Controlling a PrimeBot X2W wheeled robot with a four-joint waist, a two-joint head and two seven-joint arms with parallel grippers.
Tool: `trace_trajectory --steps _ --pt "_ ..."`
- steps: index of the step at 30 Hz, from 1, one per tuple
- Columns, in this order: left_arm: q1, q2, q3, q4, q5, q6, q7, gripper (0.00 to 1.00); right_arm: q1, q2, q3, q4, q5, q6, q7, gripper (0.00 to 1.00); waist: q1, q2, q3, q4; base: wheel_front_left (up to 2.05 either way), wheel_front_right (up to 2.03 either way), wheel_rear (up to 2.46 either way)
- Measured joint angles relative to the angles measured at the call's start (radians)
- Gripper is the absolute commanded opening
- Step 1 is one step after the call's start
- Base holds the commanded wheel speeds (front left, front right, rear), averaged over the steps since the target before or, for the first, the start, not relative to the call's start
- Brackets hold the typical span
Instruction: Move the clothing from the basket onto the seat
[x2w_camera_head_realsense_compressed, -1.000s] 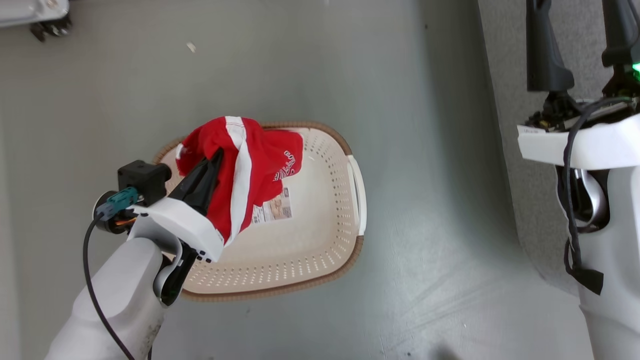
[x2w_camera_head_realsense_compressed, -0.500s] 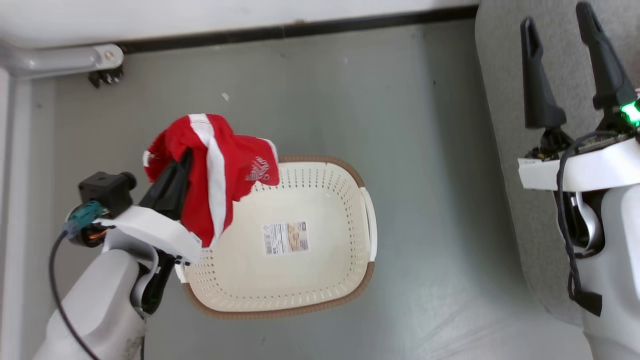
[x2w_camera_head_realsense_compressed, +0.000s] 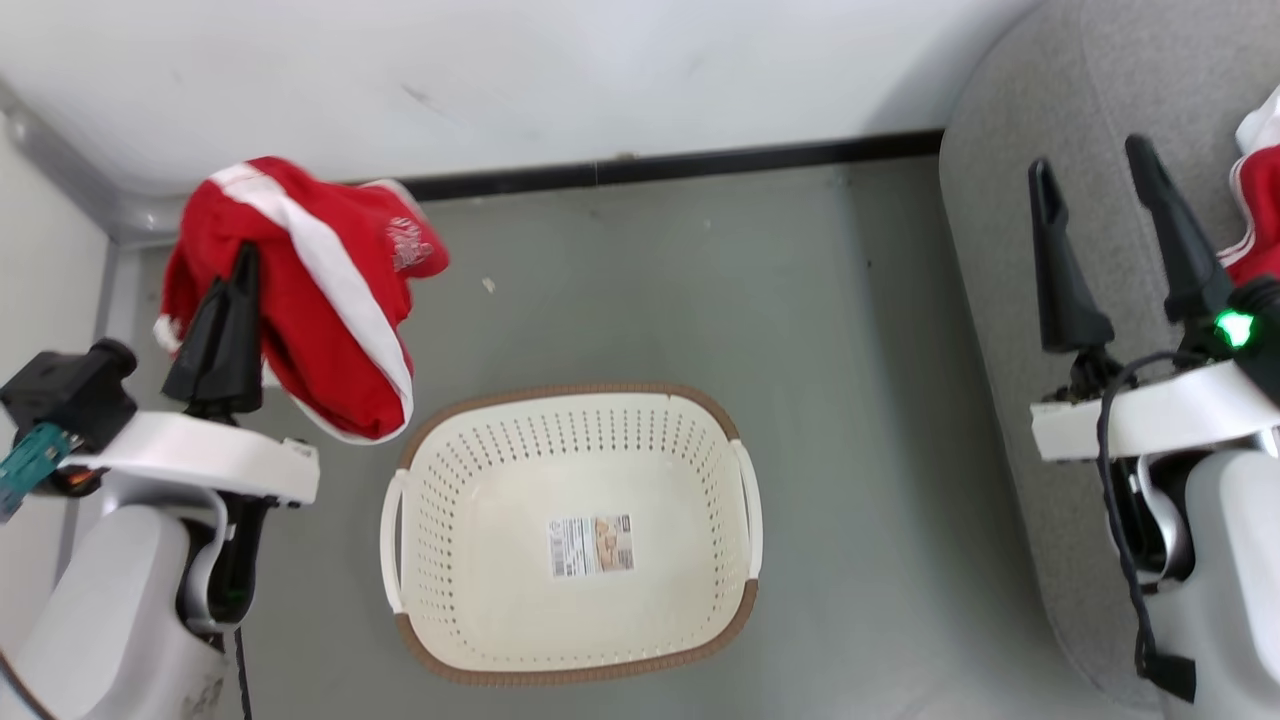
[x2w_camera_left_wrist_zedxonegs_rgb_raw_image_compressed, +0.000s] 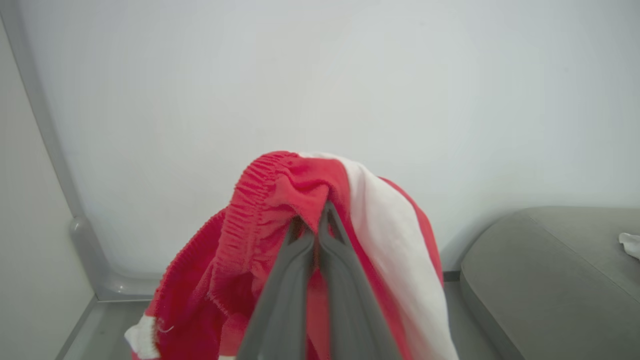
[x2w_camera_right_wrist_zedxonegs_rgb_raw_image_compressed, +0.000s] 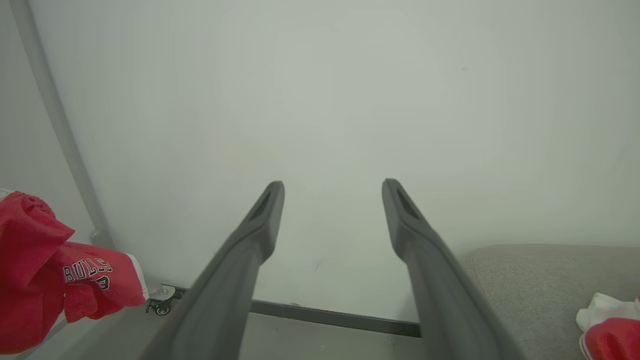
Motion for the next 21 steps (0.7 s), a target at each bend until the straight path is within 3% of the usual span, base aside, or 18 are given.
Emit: trace_trajectory --steps 21 --pt "0.268 -0.01 0.105 -0.096 0.087 0.009 0.0 0.0 0.149 0.016 0.027 0.034 0.001 0.0 0.0 1.0 0.0 0.0 -0.175 -0.009 0.0 0.0 0.0"
